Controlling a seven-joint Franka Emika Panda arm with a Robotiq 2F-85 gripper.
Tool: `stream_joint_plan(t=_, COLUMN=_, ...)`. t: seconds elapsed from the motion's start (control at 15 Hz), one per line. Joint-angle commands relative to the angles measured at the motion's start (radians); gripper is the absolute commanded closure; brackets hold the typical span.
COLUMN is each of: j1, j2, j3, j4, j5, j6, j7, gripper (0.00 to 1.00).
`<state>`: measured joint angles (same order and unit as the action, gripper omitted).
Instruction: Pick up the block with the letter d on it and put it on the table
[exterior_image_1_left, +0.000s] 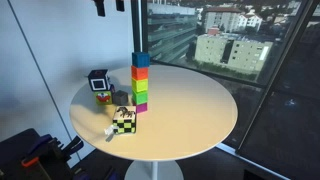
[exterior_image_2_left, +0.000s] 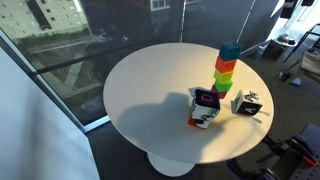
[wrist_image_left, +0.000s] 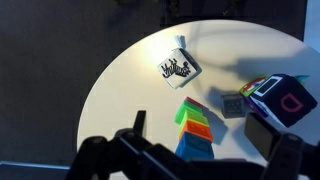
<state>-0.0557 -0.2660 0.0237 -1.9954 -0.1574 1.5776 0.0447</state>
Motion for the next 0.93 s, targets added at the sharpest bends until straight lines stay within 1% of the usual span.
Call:
stream_joint_plan(t=0.0, j1=0.013, j2=0.000, j3=-0.011, j4=0.002, j5=-0.002, j6=-0.002, j7=0.003, gripper=0.00)
stream_joint_plan(t=0.4, j1=0.018, j2=0.004, j3=-0.006, j4=-0.002, j5=0.002, j6=0.005, j7=0.006, gripper=0.00)
stream_joint_plan(t=0.67, j1=0.043, j2=0.017, j3=0.003, j4=-0.017, j5=0.012, j6=0.030, j7=0.007, gripper=0.00)
stream_joint_plan(t=0.87, j1=0.068, j2=0.023, j3=0.012, j4=-0.044, j5=0.022, j6=0.072, j7=0.006, gripper=0.00)
